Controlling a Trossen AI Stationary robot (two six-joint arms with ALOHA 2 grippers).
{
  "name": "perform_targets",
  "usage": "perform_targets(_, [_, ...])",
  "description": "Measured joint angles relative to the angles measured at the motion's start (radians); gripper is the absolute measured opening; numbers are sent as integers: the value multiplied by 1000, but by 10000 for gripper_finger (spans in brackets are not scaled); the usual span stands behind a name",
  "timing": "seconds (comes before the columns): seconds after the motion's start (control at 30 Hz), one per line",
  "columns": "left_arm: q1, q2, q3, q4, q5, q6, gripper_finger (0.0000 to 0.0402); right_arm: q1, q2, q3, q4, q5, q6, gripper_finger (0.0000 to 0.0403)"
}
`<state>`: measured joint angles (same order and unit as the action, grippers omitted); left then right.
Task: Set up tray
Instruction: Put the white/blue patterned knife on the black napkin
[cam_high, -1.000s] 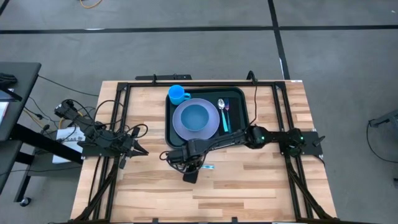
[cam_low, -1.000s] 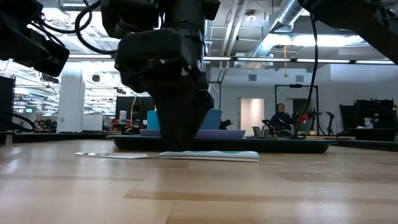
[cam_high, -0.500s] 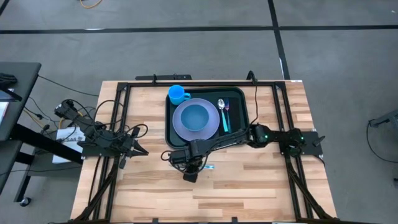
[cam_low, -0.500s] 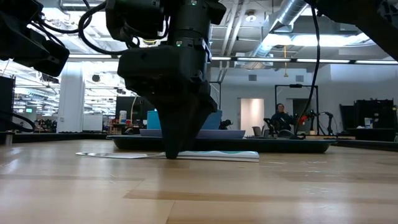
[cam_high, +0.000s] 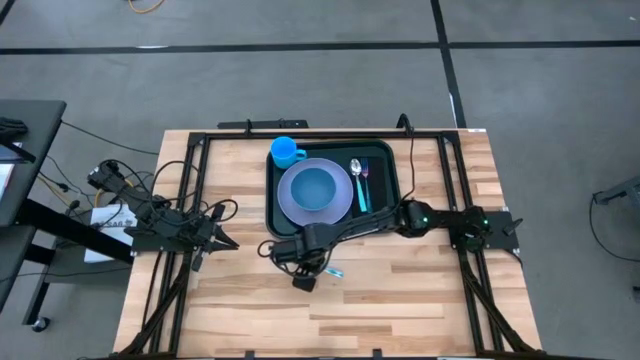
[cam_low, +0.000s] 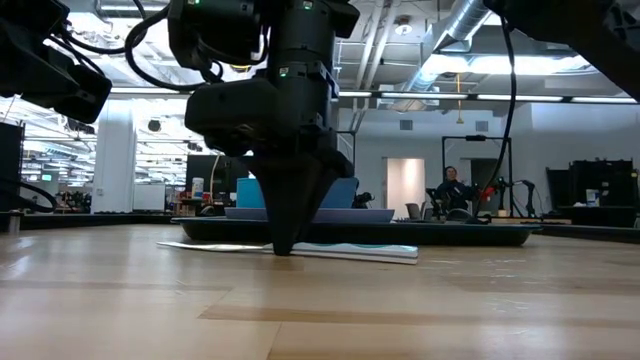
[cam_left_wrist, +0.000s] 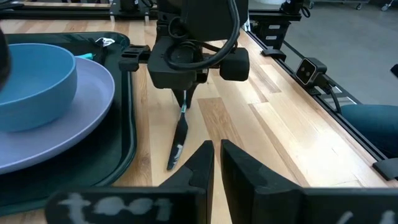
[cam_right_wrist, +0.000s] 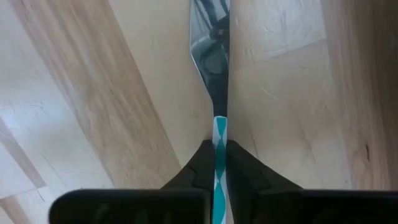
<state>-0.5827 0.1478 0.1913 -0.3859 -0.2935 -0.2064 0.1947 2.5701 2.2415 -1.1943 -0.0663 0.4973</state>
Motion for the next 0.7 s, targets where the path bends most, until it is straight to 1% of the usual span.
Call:
perform_targets(0.2, [0, 0, 0, 0, 0, 0, 15, 2, 15, 100, -71, 4, -13, 5])
perform_targets(0.23, [0, 0, 0, 0, 0, 0, 15, 3, 16, 106, -73, 18, -15, 5])
perform_targets(0.4, [0, 0, 0, -1, 0, 0, 15, 12, -16, 102, -91, 20, -7, 3])
perform_targets(0.47, [0, 0, 0, -1, 0, 0, 15, 23, -18, 102, -116, 17, -1, 3])
perform_targets(0.7, [0, 0, 0, -2, 0, 0, 15, 55, -21, 102, -121, -5, 10, 3])
